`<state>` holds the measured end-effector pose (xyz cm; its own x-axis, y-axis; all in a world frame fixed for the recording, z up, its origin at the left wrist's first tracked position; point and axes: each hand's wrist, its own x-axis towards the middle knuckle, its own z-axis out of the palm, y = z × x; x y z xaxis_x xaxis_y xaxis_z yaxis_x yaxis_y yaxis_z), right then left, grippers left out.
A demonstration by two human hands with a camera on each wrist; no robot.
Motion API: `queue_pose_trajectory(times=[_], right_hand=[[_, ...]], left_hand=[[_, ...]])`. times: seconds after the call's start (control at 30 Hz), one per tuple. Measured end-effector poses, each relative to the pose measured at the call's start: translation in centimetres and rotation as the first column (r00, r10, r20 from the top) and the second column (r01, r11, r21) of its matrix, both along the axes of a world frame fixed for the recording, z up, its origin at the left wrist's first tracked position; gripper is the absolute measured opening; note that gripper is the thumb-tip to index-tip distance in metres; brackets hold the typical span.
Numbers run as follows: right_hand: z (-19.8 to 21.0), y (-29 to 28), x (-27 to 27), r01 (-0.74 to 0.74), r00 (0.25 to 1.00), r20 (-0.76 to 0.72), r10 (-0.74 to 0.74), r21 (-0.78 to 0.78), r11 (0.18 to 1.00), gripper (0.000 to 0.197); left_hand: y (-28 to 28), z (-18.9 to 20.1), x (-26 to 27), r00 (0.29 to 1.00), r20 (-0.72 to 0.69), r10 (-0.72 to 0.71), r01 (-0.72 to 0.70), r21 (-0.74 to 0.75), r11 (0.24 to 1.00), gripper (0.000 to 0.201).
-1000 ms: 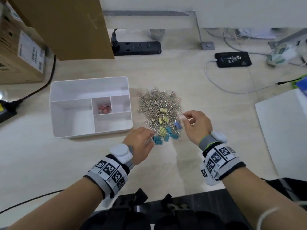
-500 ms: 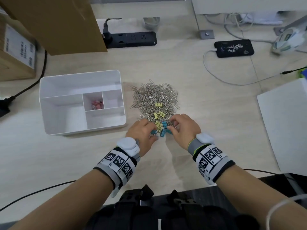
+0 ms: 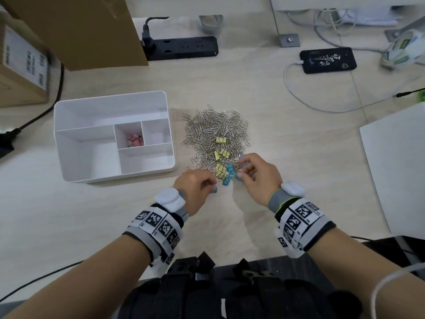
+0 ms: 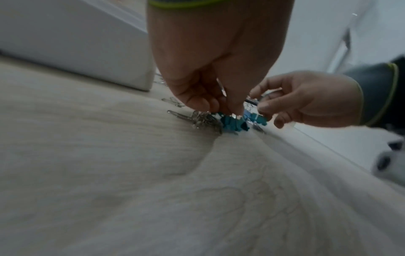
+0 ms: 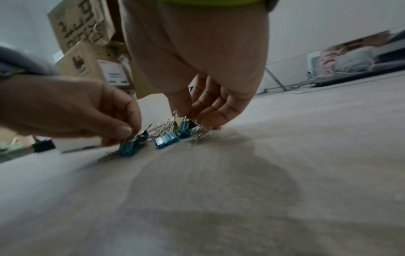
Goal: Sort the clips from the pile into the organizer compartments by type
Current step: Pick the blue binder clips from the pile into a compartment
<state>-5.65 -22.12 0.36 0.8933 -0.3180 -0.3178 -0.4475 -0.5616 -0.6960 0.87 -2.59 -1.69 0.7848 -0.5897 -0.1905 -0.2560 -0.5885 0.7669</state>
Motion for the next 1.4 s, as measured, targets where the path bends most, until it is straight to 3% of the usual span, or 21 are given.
queue_pose_trajectory(times=[0.07, 0.17, 0.27, 0.37, 0.6, 0.73, 0.83, 0.9, 0.97, 1.07, 1.13, 1.2, 1.3, 1.4], right_hand=[[0.3, -0.4, 0.1, 0.066, 0.998, -0.01, -0.065, 0.087, 0.994, 0.022], [0.7, -0.8, 0.3, 0.153, 0.986, 0.029, -0.163, 0.213, 0.965, 0.019], [1.4, -0.9, 0.5, 0.181, 0.978, 0.046, -0.206, 0.313, 0.932, 0.02], [1.9, -0.8, 0.8, 0.178, 0.979, 0.022, -0.205, 0.407, 0.896, 0.021], [2.8, 0.5, 1.6, 0.15, 0.981, 0.038, -0.188, 0.457, 0.877, 0.027], [4.1, 2.4, 2.1, 0.037, 0.991, 0.102, -0.089, 0.43, 0.902, 0.036], [4.8, 4.8, 2.1, -0.095, 0.988, 0.15, 0.04, 0.379, 0.921, 0.031], [5.0, 5.9, 2.1, -0.224, 0.962, 0.215, 0.17, 0.261, 0.939, 0.025], [4.8, 6.4, 2.3, -0.282, 0.933, 0.274, 0.234, 0.151, 0.947, 0.019], [3.8, 5.6, 3.1, -0.162, 0.955, 0.264, 0.138, 0.07, 0.984, 0.013], [2.7, 4.8, 3.5, -0.135, 0.974, 0.178, 0.137, -0.023, 0.991, 0.015], [1.4, 4.5, 3.5, -0.206, 0.971, 0.095, 0.219, -0.134, 0.969, 0.021], [0.1, 5.0, 3.1, -0.318, 0.931, 0.095, 0.353, -0.267, 0.91, 0.032], [-0.6, 5.7, 3.2, -0.401, 0.886, 0.086, 0.455, -0.348, 0.847, 0.038]], left_hand=[[0.2, 0.6, 0.1, 0.974, -0.197, 0.112, -0.119, -0.023, 0.993, 0.011], [0.5, 1.3, 0.3, 0.862, -0.44, 0.252, -0.314, -0.073, 0.947, 0.017], [0.9, 1.8, 0.7, 0.674, -0.68, 0.29, -0.482, -0.107, 0.87, 0.017], [1.1, 2.4, 0.8, 0.485, -0.854, 0.189, -0.562, -0.139, 0.816, 0.015], [0.9, 3.2, 0.6, 0.268, -0.956, 0.119, -0.642, -0.085, 0.762, 0.009], [0.4, 3.8, 0.8, 0.181, -0.974, 0.133, -0.687, -0.029, 0.726, 0.015], [0.0, 4.2, 1.0, 0.107, -0.987, 0.117, -0.685, 0.012, 0.728, 0.026], [0.0, 4.1, 1.1, 0.103, -0.991, 0.084, -0.657, -0.004, 0.754, 0.043], [0.1, 3.9, 1.2, 0.138, -0.982, 0.127, -0.632, 0.011, 0.775, 0.045], [0.8, 3.4, 1.3, 0.177, -0.936, 0.303, -0.636, 0.126, 0.761, 0.035], [1.3, 3.2, 1.2, 0.163, -0.926, 0.34, -0.659, 0.155, 0.736, 0.035], [1.9, 3.2, 1.2, 0.128, -0.941, 0.312, -0.69, 0.142, 0.71, 0.041], [2.3, 3.4, 1.4, 0.099, -0.953, 0.288, -0.705, 0.137, 0.696, 0.044], [2.3, 3.1, 1.3, 0.211, -0.916, 0.341, -0.646, 0.132, 0.752, 0.033]])
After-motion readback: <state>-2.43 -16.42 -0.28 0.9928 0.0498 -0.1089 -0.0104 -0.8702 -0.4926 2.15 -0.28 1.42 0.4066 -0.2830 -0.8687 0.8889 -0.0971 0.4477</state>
